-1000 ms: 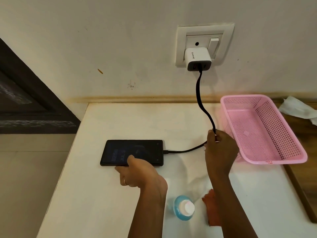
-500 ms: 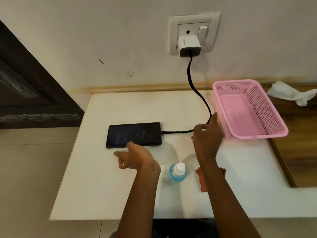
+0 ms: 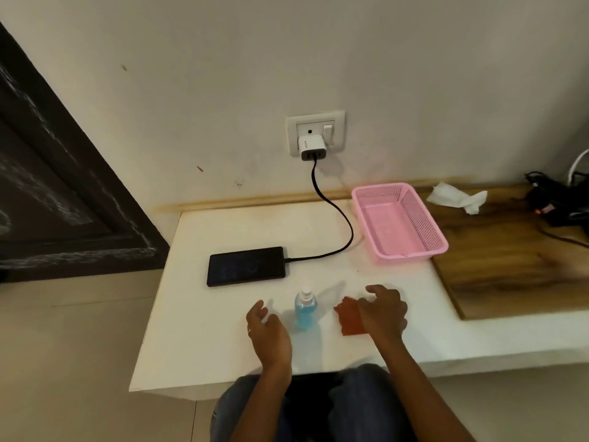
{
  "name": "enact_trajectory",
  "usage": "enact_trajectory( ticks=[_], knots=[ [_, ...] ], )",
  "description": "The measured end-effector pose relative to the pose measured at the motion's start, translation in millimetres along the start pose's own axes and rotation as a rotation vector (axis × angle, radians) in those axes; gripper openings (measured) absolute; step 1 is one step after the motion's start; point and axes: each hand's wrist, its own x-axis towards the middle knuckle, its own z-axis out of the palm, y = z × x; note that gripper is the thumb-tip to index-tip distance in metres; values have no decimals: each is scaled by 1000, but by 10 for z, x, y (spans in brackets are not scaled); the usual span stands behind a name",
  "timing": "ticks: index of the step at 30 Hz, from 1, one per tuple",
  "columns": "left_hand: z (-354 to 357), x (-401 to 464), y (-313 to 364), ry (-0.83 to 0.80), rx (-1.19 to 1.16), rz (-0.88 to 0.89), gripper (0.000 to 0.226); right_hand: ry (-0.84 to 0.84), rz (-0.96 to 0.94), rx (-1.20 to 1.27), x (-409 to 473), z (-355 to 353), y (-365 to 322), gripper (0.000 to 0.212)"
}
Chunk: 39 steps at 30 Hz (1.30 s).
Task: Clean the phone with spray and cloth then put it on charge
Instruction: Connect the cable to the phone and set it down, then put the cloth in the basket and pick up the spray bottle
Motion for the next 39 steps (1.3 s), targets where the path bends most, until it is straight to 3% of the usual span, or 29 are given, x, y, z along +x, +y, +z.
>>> enact_trajectory(
  ticks=[7, 12, 16, 20, 25, 30, 33, 39],
  knots=[
    [-35, -490, -165, -188, 300, 152, 44, -223, 108, -132, -23, -132, 165, 62],
    [-23, -631, -217, -218, 376, 147, 50, -221, 46, -180, -76, -117, 242, 39],
    [-8, -732, -194, -120, 245, 10, 39, -267, -32, 139, -92, -223, 362, 17],
    [91, -939, -80, -134, 161, -42, 23, -316, -76, 376, -192, -484, 333, 13],
    [148, -1232, 174, -190, 70, 155, 21, -405, -204, 505, -400, -889, 151, 17],
    [77, -1497, 437, -307, 142, 411, 25, -380, -249, 657, -652, -1208, -60, 19],
    [34, -1625, 570, -352, 150, 464, 31, -388, -250, 722, -805, -1293, -151, 16],
    [-97, -1679, 713, -285, 156, 518, 24, -403, -190, 803, -993, -1373, -199, 6]
  ],
)
